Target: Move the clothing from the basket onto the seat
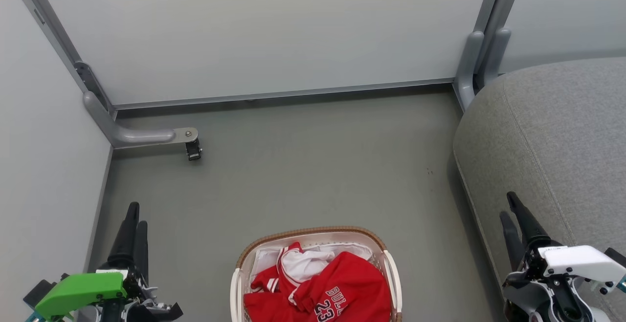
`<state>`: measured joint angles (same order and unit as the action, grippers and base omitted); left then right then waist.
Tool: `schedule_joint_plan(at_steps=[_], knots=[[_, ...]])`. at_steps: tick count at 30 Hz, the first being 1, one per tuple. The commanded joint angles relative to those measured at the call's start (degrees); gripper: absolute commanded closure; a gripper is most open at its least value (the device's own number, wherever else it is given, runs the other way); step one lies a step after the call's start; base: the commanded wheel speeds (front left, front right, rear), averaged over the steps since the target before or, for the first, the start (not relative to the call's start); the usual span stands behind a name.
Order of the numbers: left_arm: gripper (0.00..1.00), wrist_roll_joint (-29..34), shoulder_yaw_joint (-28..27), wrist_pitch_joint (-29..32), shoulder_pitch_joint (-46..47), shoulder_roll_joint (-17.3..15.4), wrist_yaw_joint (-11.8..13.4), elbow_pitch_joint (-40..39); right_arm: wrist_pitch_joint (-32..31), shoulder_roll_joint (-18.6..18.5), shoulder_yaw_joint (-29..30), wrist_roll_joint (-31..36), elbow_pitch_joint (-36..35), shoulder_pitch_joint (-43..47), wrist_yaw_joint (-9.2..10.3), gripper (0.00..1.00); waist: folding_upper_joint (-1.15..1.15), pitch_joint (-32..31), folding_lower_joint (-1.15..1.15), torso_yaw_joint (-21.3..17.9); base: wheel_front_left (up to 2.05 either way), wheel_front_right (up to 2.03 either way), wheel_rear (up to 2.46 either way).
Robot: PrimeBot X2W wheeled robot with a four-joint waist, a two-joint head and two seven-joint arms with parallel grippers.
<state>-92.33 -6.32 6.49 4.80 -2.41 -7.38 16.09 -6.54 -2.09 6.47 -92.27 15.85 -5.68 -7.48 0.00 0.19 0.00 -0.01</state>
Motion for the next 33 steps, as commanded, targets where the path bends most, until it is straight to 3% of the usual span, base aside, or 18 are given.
schedule_joint_plan(at_steps=[1, 11, 33], knots=[[0.00, 0.28, 0.02, -0.33, 0.24, -0.09, 0.00, -0.17, 0.23, -0.08, -0.16, 0.20, -0.21, -0.26, 0.00, 0.00, 0.00, 0.05, 0.00, 0.00, 0.00, 0.00, 0.00], [0.00, 7.57, 0.15, -3.21, 1.14, -0.72, -0.02, 0.65, 3.21, -1.19, -2.66, 5.21, 0.20, -1.53, 0.00, 0.00, 0.00, 0.31, 0.00, -0.07, 0.00, 0.00, 0.00], [0.00, 32.05, -0.47, -8.49, 2.71, -0.97, -0.06, 1.23, 8.52, -0.76, -4.64, 26.35, 2.62, -3.78, -0.01, 0.00, 0.00, 1.74, 0.00, -0.05, 0.00, 0.00, 0.00]])
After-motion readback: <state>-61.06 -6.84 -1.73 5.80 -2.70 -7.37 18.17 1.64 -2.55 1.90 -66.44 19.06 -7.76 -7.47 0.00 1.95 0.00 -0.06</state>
